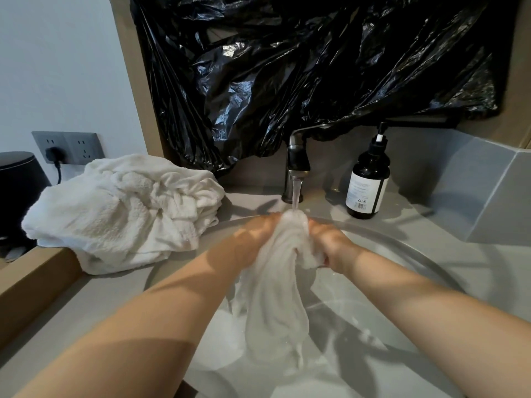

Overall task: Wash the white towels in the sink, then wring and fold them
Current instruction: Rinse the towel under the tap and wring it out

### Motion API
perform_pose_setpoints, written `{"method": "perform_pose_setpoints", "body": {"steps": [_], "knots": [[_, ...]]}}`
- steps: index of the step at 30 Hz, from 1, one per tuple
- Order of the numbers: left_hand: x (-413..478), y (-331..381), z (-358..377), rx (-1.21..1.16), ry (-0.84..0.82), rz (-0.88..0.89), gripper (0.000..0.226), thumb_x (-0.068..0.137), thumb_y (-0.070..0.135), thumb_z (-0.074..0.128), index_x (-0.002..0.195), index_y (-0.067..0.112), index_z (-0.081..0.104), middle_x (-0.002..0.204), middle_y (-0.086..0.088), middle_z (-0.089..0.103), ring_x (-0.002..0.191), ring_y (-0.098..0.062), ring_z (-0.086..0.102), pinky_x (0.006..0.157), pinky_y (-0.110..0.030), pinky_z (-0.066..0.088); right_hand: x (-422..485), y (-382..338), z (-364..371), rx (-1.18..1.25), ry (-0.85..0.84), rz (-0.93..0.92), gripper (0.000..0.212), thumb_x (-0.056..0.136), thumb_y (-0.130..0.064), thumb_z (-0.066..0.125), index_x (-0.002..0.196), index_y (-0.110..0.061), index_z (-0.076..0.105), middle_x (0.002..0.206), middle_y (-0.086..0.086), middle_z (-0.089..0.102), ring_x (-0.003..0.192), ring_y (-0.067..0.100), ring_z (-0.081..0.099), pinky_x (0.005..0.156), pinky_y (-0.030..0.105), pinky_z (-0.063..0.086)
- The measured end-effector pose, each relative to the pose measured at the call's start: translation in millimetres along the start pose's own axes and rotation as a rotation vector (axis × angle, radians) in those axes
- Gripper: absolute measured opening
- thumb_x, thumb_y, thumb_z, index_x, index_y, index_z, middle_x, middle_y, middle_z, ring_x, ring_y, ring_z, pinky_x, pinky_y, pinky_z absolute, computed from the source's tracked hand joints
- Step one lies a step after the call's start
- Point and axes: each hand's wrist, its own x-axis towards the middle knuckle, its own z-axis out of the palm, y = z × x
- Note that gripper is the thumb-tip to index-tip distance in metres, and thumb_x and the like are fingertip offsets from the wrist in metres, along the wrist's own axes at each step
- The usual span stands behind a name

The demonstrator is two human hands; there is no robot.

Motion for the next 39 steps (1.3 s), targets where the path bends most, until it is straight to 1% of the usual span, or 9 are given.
{"method": "perform_pose_setpoints", "body": {"steps": [6, 10, 14, 16, 19, 24, 29, 34, 39], "knots": [[1, 3, -1, 0.091, 0.153, 0.062, 0.049, 0.107, 0.036, 0.032, 0.133, 0.001, 0.053, 0.134, -0.017, 0.058, 0.122, -0.031, 0.056, 0.101, -0.036, 0.047, -21, -8, 18, -0.110, 0.227, -0.404, 0.022, 0.097, -0.036, 0.051, 0.099, -0.014, 0.045, 0.085, 0.005, 0.056, 0.077, 0.023, 0.054, 0.071, 0.030, 0.042], [-3, 5, 4, -0.073, -0.014, 0.072, 0.031, 0.105, 0.023, 0.037, 0.090, 0.014, 0.063, 0.078, -0.001, 0.066, 0.077, -0.017, 0.061, 0.071, -0.025, 0.054, -23, -9, 29, -0.186, 0.291, -0.483, 0.019, 0.092, -0.036, 0.052, 0.092, -0.017, 0.051, 0.082, 0.001, 0.059, 0.080, 0.025, 0.056, 0.070, 0.030, 0.042], [1, 1, 4, -0.153, -0.004, 0.032, 0.045, 0.100, 0.048, 0.046, 0.118, 0.010, 0.063, 0.124, -0.020, 0.064, 0.112, -0.031, 0.063, 0.105, -0.048, 0.046, -5, -17, 7, -0.094, 0.253, -0.302, 0.032, 0.095, -0.039, 0.050, 0.110, -0.013, 0.059, 0.096, 0.003, 0.059, 0.104, 0.028, 0.056, 0.084, 0.029, 0.040], [-6, 6, 9, -0.163, 0.055, -0.040, 0.052, 0.093, 0.058, 0.048, 0.117, 0.014, 0.063, 0.120, -0.016, 0.066, 0.111, -0.031, 0.064, 0.103, -0.048, 0.047, 0, -14, -1, -0.061, 0.230, -0.225, 0.047, 0.096, -0.043, 0.049, 0.131, -0.010, 0.049, 0.109, 0.007, 0.053, 0.111, 0.025, 0.052, 0.090, 0.029, 0.040], [-9, 14, 10, -0.195, 0.124, -0.031, 0.048, 0.102, 0.048, 0.039, 0.120, 0.009, 0.061, 0.119, -0.015, 0.066, 0.112, -0.032, 0.062, 0.104, -0.047, 0.046, -3, -11, -4, 0.020, 0.270, -0.315, 0.030, 0.095, -0.036, 0.056, 0.113, -0.012, 0.049, 0.082, -0.003, 0.051, 0.077, 0.017, 0.051, 0.062, 0.022, 0.039], [-16, 16, 11, -0.272, 0.200, -0.031, 0.041, 0.107, 0.036, 0.032, 0.096, 0.009, 0.060, 0.097, -0.015, 0.066, 0.088, -0.025, 0.063, 0.082, -0.037, 0.053, -18, -10, 29, -0.181, 0.261, -0.530, 0.017, 0.093, -0.033, 0.049, 0.096, -0.017, 0.053, 0.088, 0.006, 0.060, 0.087, 0.030, 0.057, 0.077, 0.037, 0.046], [-28, 20, 7, -0.288, 0.006, -0.058, 0.039, 0.102, 0.026, 0.046, 0.075, 0.010, 0.068, 0.062, -0.006, 0.067, 0.059, -0.018, 0.064, 0.062, -0.030, 0.050, -5, -18, 26, -0.236, 0.283, -0.381, 0.034, 0.101, -0.016, 0.029, 0.116, -0.006, 0.058, 0.093, 0.004, 0.057, 0.081, 0.016, 0.051, 0.066, 0.019, 0.037], [-19, 20, 15, -0.150, 0.114, -0.068, 0.044, 0.098, 0.046, 0.051, 0.117, 0.008, 0.062, 0.108, -0.017, 0.067, 0.089, -0.030, 0.065, 0.085, -0.039, 0.055, 1, -16, -6, -0.348, 0.217, -0.188, 0.042, 0.100, -0.043, 0.040, 0.115, -0.009, 0.061, 0.122, 0.015, 0.060, 0.113, 0.031, 0.055, 0.092, 0.032, 0.040], [-18, 20, 8, -0.184, 0.202, -0.105, 0.041, 0.101, 0.045, 0.044, 0.103, 0.008, 0.061, 0.089, -0.011, 0.068, 0.078, -0.026, 0.064, 0.076, -0.034, 0.054, -14, -2, 28, -0.447, 0.221, -0.530, 0.036, 0.101, -0.038, 0.035, 0.110, -0.010, 0.057, 0.094, 0.007, 0.057, 0.089, 0.028, 0.055, 0.076, 0.032, 0.042]]}}
